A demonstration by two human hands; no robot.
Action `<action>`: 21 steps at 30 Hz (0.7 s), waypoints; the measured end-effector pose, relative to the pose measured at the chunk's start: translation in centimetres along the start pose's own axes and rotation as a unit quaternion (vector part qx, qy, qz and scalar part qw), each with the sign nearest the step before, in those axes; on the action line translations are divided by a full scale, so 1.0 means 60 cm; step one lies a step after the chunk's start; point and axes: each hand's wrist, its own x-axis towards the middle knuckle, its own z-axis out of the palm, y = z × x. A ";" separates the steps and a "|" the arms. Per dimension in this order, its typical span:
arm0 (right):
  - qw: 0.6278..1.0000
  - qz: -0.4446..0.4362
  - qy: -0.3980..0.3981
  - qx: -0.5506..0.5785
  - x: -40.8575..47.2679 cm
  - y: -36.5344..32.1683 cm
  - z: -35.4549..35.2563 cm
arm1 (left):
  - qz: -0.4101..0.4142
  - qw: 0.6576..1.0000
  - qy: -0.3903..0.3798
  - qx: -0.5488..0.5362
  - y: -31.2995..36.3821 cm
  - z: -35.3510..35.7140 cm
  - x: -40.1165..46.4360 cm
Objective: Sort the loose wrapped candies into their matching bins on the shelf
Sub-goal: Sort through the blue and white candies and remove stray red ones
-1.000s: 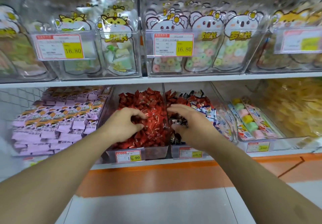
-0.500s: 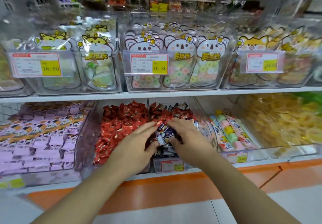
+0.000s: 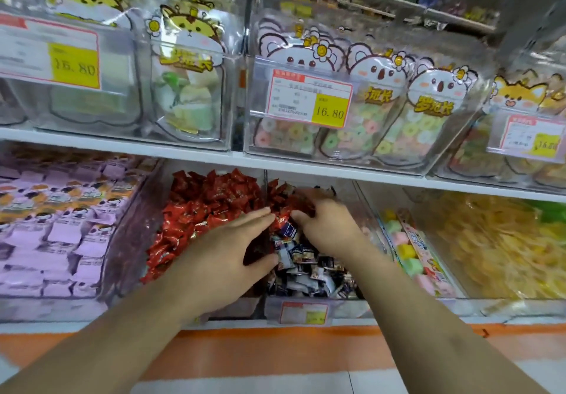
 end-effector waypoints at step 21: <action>0.932 0.050 0.119 0.338 -0.076 -0.009 -0.006 | -0.044 0.996 0.059 -0.041 0.000 -0.049 -0.032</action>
